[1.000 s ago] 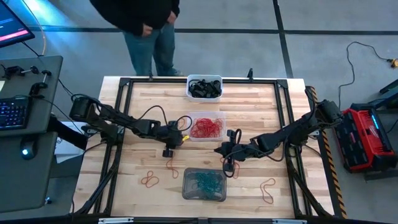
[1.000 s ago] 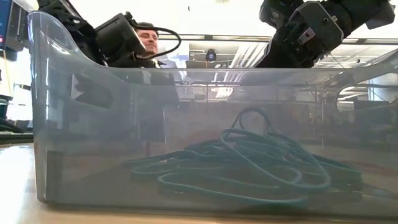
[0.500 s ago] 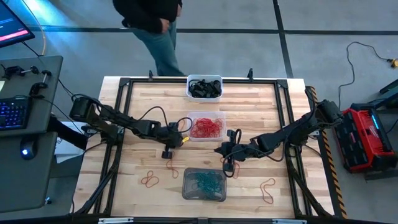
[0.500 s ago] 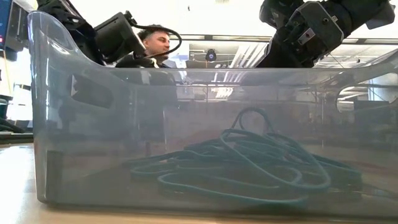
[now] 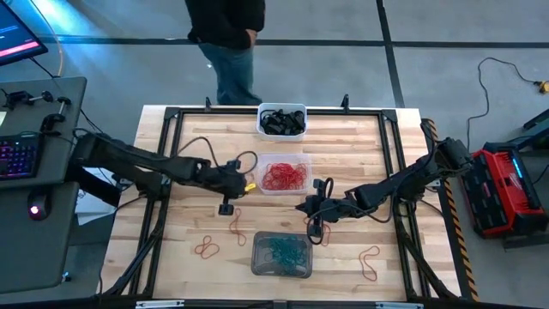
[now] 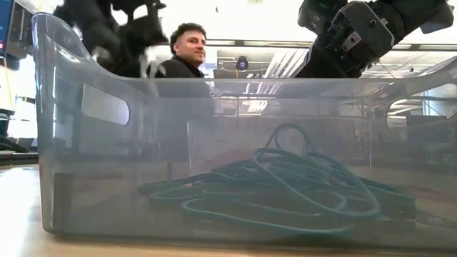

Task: Sort rubber bands into baskets
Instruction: Put the red rubber band into the transparent bin

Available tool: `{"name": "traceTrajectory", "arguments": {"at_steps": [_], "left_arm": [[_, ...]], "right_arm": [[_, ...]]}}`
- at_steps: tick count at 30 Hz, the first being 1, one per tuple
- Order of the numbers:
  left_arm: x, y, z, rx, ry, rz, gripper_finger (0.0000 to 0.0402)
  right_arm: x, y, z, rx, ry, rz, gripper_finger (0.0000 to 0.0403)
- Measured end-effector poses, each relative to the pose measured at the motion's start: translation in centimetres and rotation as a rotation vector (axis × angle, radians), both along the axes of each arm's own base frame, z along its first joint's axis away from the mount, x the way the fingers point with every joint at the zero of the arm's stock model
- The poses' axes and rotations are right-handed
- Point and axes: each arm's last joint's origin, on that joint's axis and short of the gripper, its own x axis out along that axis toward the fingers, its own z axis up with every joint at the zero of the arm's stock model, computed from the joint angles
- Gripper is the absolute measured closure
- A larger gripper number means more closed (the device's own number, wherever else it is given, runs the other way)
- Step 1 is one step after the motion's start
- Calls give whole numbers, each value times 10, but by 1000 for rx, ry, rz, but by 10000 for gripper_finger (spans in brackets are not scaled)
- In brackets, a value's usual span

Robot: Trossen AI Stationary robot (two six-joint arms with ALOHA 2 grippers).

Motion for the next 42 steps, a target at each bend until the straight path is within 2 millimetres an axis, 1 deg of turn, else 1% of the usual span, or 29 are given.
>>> {"name": "traceTrajectory", "arguments": {"at_steps": [4, 8, 12, 14, 18, 21, 26, 29, 32, 38, 42], "left_arm": [[-4, 2, 30, 17, -79, 32, 401], [0, 7, 66, 23, -198, 69, 401], [11, 15, 85, 43, -253, 81, 401], [17, 19, 91, 57, -267, 86, 401], [34, 28, 92, 95, -255, 88, 401], [48, 36, 89, 105, -266, 84, 401], [70, 48, 70, 89, -259, 69, 401], [81, 55, 59, 69, -267, 59, 401], [87, 60, 52, 59, -271, 59, 401], [86, 64, 56, 55, -294, 64, 401], [86, 64, 73, 56, -346, 68, 401]], "right_arm": [[1, 0, 1, -2, -9, 4, 403], [1, 0, 1, -2, -12, 4, 403], [1, 0, 1, -1, -13, 4, 403], [1, 0, 1, -1, -13, 4, 403], [1, 0, 1, 0, -13, 3, 403], [0, 1, 1, 1, -10, 4, 403], [-2, 7, 1, -1, -8, 21, 403], [-4, 12, 0, -12, -8, 26, 403], [-6, 16, 0, -25, -9, 26, 403], [-8, 19, 0, -30, -14, 31, 403], [-8, 19, 0, -31, -14, 30, 403]]}}
